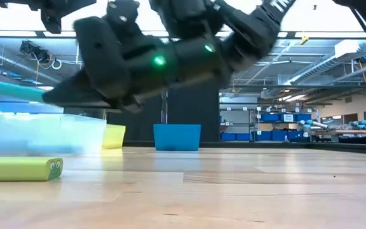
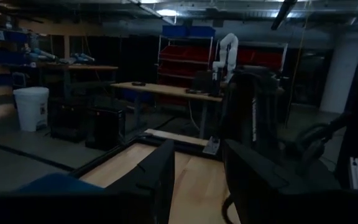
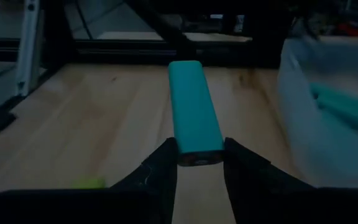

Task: Sort blocks
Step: Put the blue block into the white bin, then put the green block into the yellow bin

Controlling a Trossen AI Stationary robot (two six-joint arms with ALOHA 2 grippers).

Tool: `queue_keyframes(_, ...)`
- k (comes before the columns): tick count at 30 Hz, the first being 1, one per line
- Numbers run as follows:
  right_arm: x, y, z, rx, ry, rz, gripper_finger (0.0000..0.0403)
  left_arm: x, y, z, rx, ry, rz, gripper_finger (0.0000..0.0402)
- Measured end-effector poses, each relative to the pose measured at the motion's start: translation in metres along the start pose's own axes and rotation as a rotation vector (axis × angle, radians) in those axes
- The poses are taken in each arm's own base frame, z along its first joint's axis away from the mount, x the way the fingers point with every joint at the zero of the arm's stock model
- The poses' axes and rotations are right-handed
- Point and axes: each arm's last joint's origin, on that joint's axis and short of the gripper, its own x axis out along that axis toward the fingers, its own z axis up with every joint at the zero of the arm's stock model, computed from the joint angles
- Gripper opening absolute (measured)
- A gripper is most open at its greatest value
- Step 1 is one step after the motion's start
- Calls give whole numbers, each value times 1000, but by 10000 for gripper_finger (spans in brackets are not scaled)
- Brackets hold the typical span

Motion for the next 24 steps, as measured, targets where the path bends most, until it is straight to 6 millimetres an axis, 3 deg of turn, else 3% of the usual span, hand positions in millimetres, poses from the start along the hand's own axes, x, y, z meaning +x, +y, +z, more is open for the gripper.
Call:
queue_keyframes(6,15,-30,39,-16,1,-66,118,0,0,2,4,-11,-11,142)
queue_keyframes(11,19,-65,57,-1,11,-139,118,0,0,7,16,-47,-32,142)
queue_keyframes(18,18,-107,58,38,52,-183,133,0,-1,8,49,-58,-43,142)
queue_keyframes(24,17,-114,60,45,32,-177,186,0,-1,8,73,-59,-44,142)
